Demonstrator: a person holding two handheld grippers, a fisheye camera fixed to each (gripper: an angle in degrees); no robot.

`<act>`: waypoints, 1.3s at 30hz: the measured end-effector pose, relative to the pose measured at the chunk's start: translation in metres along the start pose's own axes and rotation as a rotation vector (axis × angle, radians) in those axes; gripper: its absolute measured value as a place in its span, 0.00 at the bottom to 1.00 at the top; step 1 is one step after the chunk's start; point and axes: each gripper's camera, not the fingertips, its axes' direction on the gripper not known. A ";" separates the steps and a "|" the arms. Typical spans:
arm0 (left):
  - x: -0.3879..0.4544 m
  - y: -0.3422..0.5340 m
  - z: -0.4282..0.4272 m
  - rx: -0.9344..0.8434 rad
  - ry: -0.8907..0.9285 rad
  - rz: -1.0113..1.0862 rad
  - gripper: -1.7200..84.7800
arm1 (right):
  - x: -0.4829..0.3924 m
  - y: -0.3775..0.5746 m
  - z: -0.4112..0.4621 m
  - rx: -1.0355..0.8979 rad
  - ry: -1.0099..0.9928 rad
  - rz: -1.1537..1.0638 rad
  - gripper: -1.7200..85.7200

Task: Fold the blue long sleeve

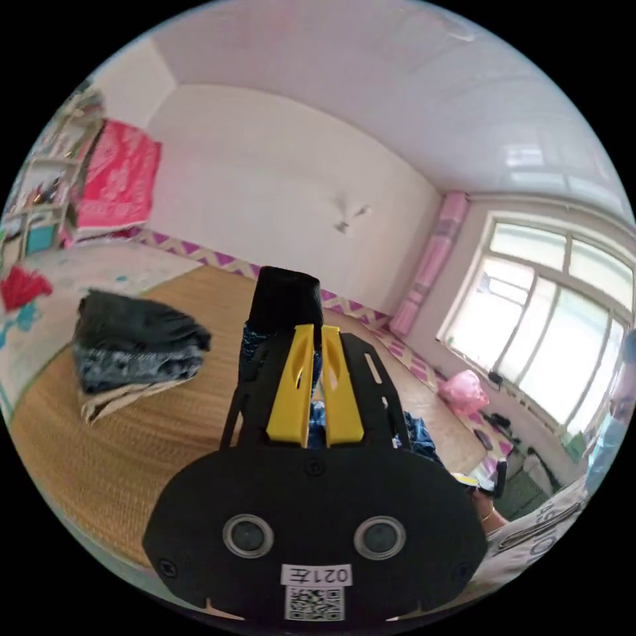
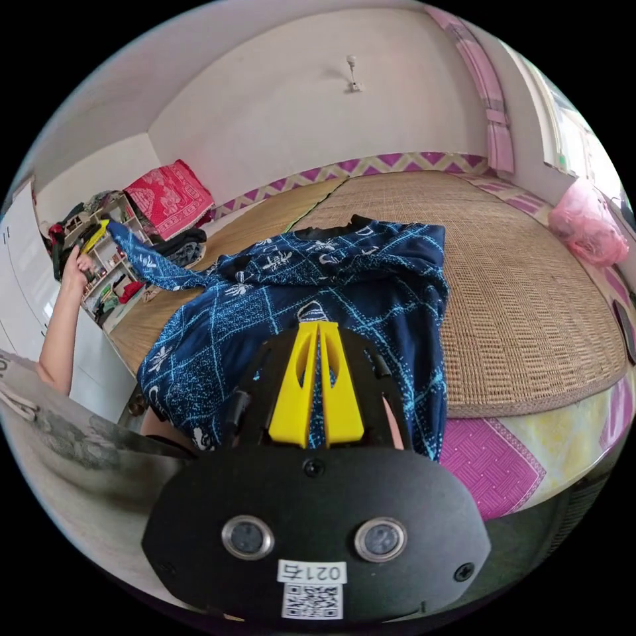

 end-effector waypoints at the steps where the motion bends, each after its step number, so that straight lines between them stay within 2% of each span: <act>1: 0.037 -0.025 0.028 -0.031 0.026 0.081 0.01 | 0.006 0.004 -0.006 0.002 -0.014 0.005 0.01; 5: 0.159 -0.078 0.126 -0.157 0.115 0.306 0.01 | 0.023 0.021 -0.031 0.013 -0.059 0.011 0.01; 11: 0.277 -0.059 0.267 -0.352 0.286 0.409 0.01 | 0.049 0.062 -0.074 0.051 -0.085 0.043 0.01; 17: 0.335 0.038 0.391 -0.620 0.375 0.450 0.01 | 0.081 0.113 -0.110 0.068 -0.080 0.132 0.01; 23: 0.359 0.104 0.459 -0.724 0.340 0.566 0.03 | 0.090 0.154 -0.134 0.060 -0.044 0.171 0.01; 26: 0.361 0.120 0.489 -0.870 0.451 0.580 0.07 | 0.087 0.168 -0.137 0.055 -0.050 0.187 0.01; 29: 0.340 0.116 0.503 -0.957 0.632 0.451 0.11 | 0.079 0.179 -0.138 0.055 -0.063 0.200 0.01; 33: 0.289 0.097 0.489 -0.938 0.839 0.253 0.12 | 0.061 0.187 -0.142 0.063 -0.069 0.195 0.01; 36: 0.248 0.082 0.431 -0.871 0.767 0.319 0.09 | 0.041 0.192 -0.145 0.067 -0.067 0.168 0.01; 39: 0.198 0.075 0.345 -0.794 0.622 0.383 0.07 | 0.020 0.196 -0.147 0.057 -0.074 0.119 0.02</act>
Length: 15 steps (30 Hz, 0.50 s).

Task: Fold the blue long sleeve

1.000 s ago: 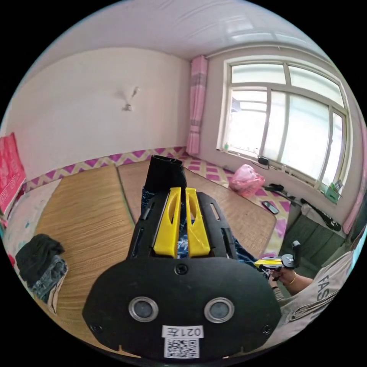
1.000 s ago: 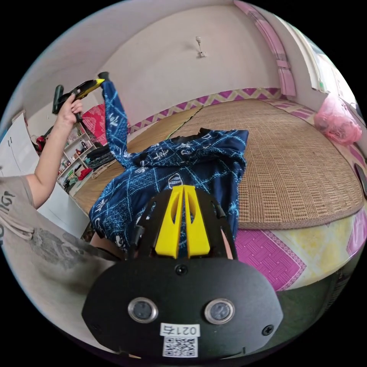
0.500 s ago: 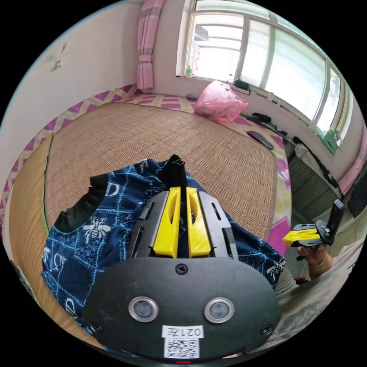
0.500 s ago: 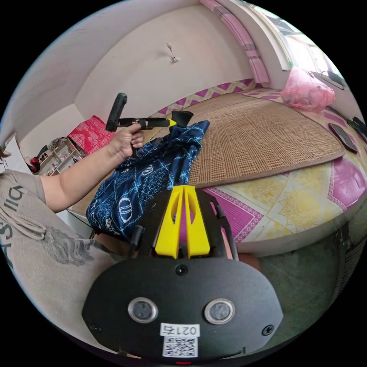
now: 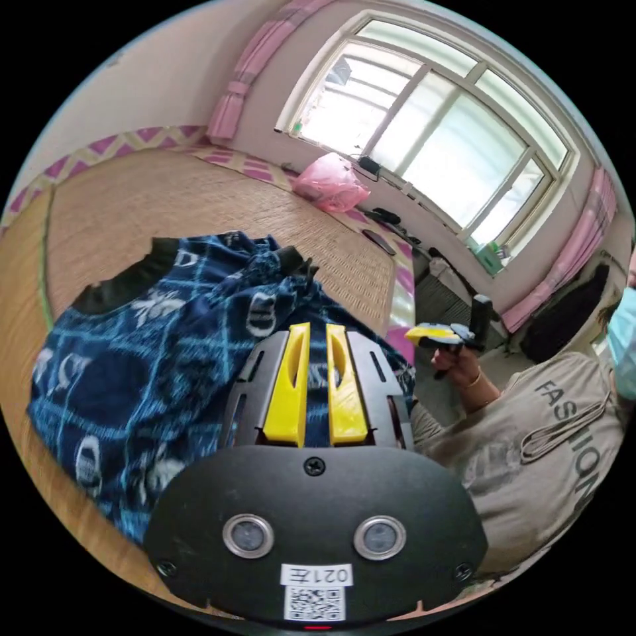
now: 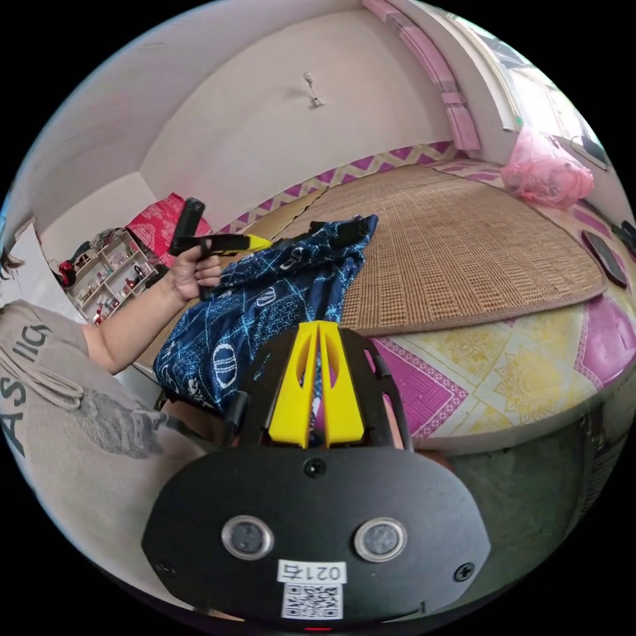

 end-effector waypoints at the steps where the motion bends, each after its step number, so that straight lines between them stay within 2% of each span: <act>1: 0.006 0.033 -0.028 0.016 -0.065 -0.013 0.06 | -0.007 0.003 0.000 -0.005 -0.014 -0.013 0.02; 4: 0.016 0.122 -0.088 0.038 -0.180 -0.095 0.06 | -0.018 0.014 -0.004 -0.010 -0.012 -0.013 0.04; 8: 0.025 0.253 -0.135 0.077 -0.220 -0.303 0.08 | -0.028 0.042 -0.019 -0.039 -0.033 0.015 0.09; 13: 0.043 0.391 -0.142 0.215 -0.175 -0.532 0.09 | -0.043 0.106 -0.044 -0.045 -0.086 0.074 0.10; 15: 0.055 0.433 -0.136 0.286 -0.157 -0.549 0.09 | -0.044 0.136 -0.053 -0.055 -0.101 0.127 0.11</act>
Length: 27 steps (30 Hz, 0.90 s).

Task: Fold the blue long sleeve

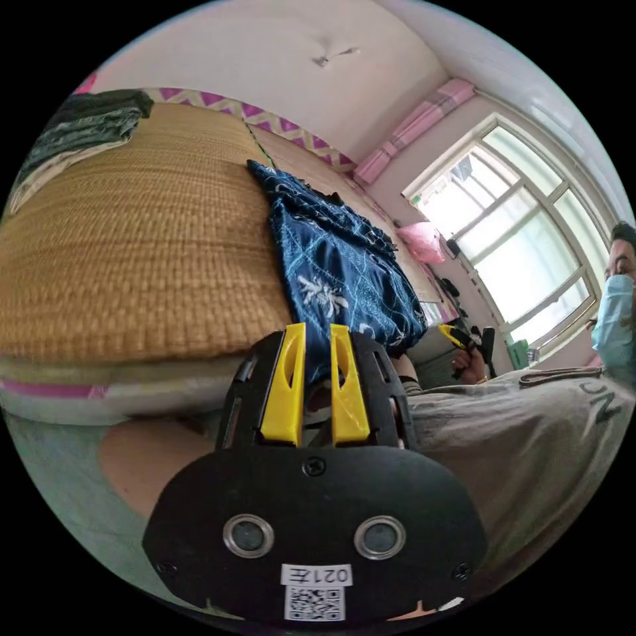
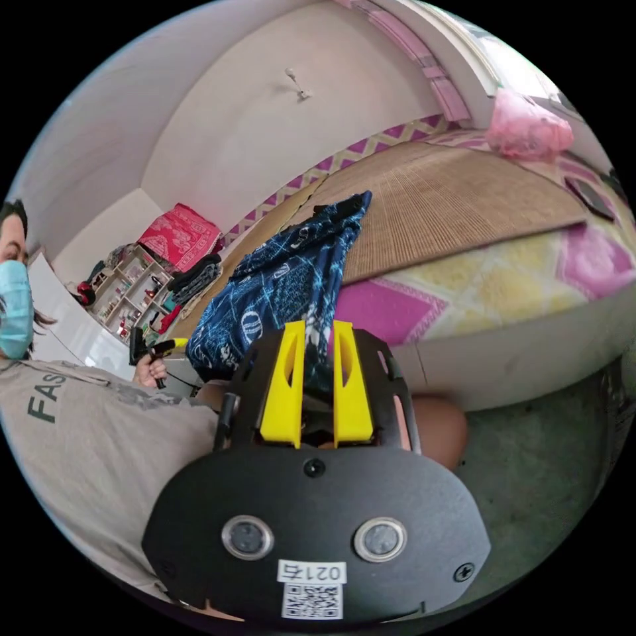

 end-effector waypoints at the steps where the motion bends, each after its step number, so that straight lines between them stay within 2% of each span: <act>1: -0.005 0.025 -0.004 0.051 0.041 0.004 0.09 | 0.003 0.020 -0.003 -0.014 -0.007 0.033 0.11; 3: -0.011 0.054 -0.003 0.070 0.052 0.027 0.09 | 0.008 0.045 -0.003 -0.039 -0.014 0.061 0.11; 7: -0.031 0.101 0.022 -0.009 0.049 0.050 0.13 | 0.016 0.078 0.032 -0.171 -0.189 -0.005 0.12; 11: -0.049 0.131 0.055 -0.055 0.046 0.094 0.15 | 0.007 0.118 0.082 -0.278 -0.164 -0.145 0.14; 15: -0.062 0.143 0.087 -0.075 0.038 0.170 0.17 | 0.001 0.149 0.112 -0.273 -0.193 -0.239 0.14; 19: -0.079 0.151 0.123 -0.090 0.079 0.265 0.18 | -0.001 0.176 0.141 -0.238 -0.308 -0.296 0.14; 24: -0.113 0.158 0.151 -0.112 0.189 0.285 0.12 | -0.003 0.204 0.172 -0.249 -0.387 -0.321 0.12; 26: -0.125 0.165 0.150 -0.138 0.258 0.273 0.02 | -0.002 0.221 0.178 -0.255 -0.402 -0.316 0.09; 27: -0.125 0.167 0.149 -0.154 0.280 0.285 0.02 | -0.002 0.225 0.178 -0.259 -0.402 -0.312 0.08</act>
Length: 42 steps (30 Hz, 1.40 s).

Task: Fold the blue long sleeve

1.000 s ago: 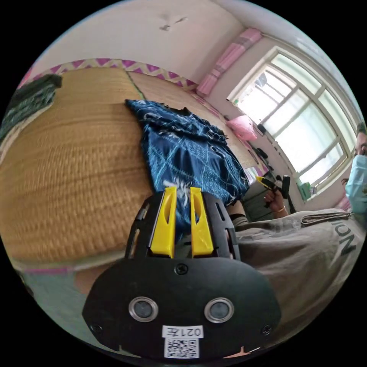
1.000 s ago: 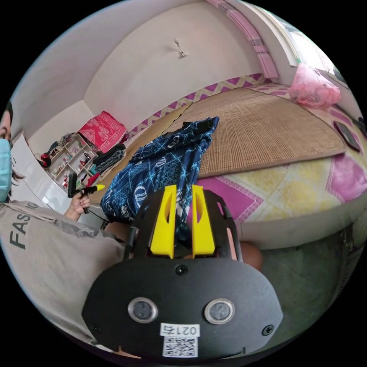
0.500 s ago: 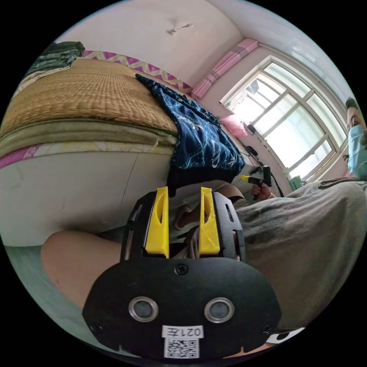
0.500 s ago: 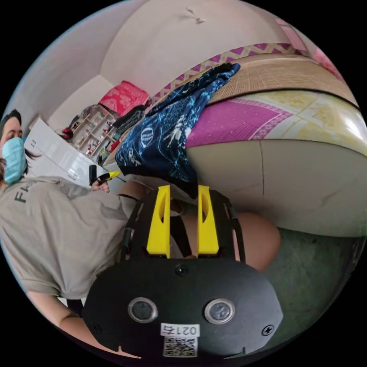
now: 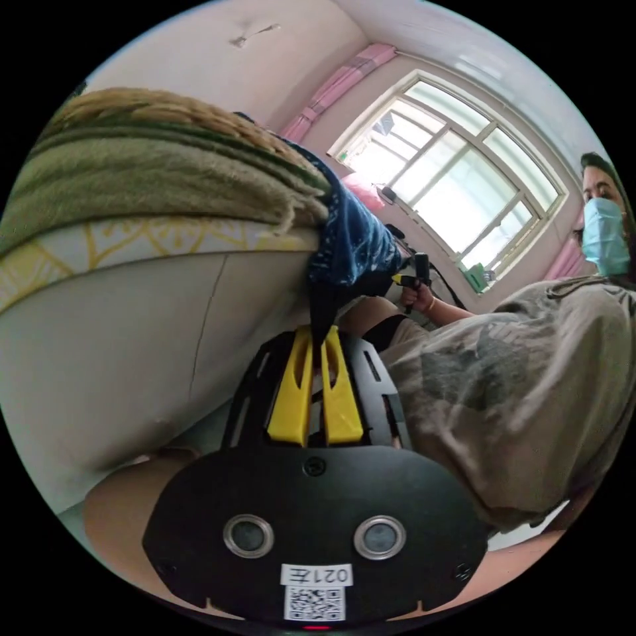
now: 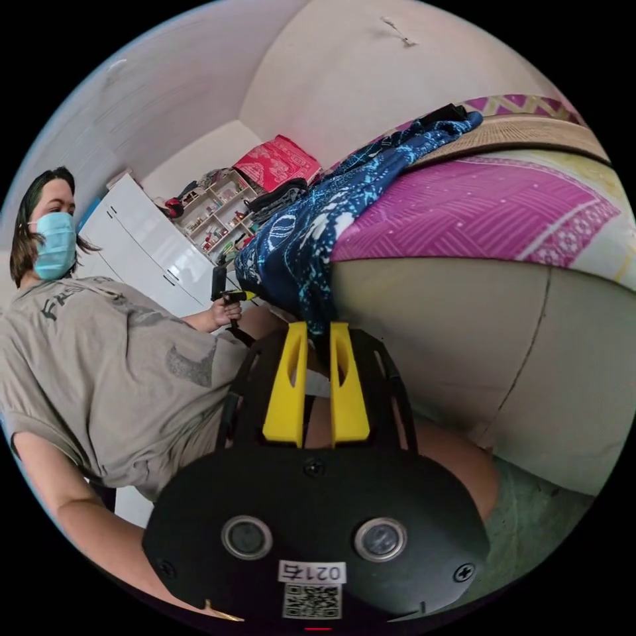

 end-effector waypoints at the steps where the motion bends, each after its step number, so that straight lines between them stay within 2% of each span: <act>1: 0.005 0.004 -0.003 -0.033 0.029 0.017 0.02 | -0.005 0.009 0.002 -0.013 -0.007 0.001 0.08; 6: 0.057 0.004 -0.041 -0.053 0.083 0.123 0.01 | -0.050 0.041 -0.011 -0.018 -0.056 -0.069 0.04; 11: 0.115 -0.048 -0.096 0.053 -0.020 0.249 0.01 | -0.098 0.032 -0.032 0.040 -0.052 -0.160 0.02; 15: 0.105 -0.098 -0.116 0.108 -0.037 0.181 0.01 | -0.096 0.000 -0.027 0.057 -0.069 -0.175 0.02; 18: 0.079 -0.146 -0.124 0.122 -0.034 0.145 0.01 | -0.061 -0.037 -0.025 0.108 -0.142 -0.097 0.02; 23: 0.005 -0.254 -0.120 0.146 -0.040 0.060 0.01 | 0.047 -0.116 -0.003 0.173 -0.361 0.081 0.02; 27: -0.074 -0.338 -0.095 0.130 0.003 -0.071 0.01 | 0.126 -0.177 0.032 0.136 -0.320 0.159 0.02; 31: -0.199 -0.407 -0.047 0.161 0.086 -0.318 0.01 | 0.249 -0.222 0.087 0.158 -0.294 0.377 0.03; 34: -0.281 -0.410 -0.014 0.218 0.057 -0.517 0.01 | 0.329 -0.229 0.136 0.154 -0.215 0.527 0.04; 37: -0.324 -0.387 -0.008 0.231 0.077 -0.594 0.03 | 0.375 -0.216 0.166 0.160 -0.136 0.586 0.06; 39: -0.325 -0.377 -0.018 0.216 0.072 -0.553 0.05 | 0.382 -0.200 0.161 0.238 -0.120 0.575 0.07; 42: -0.290 -0.375 -0.028 0.060 -0.051 -0.387 0.09 | 0.376 -0.175 0.145 0.280 -0.089 0.513 0.08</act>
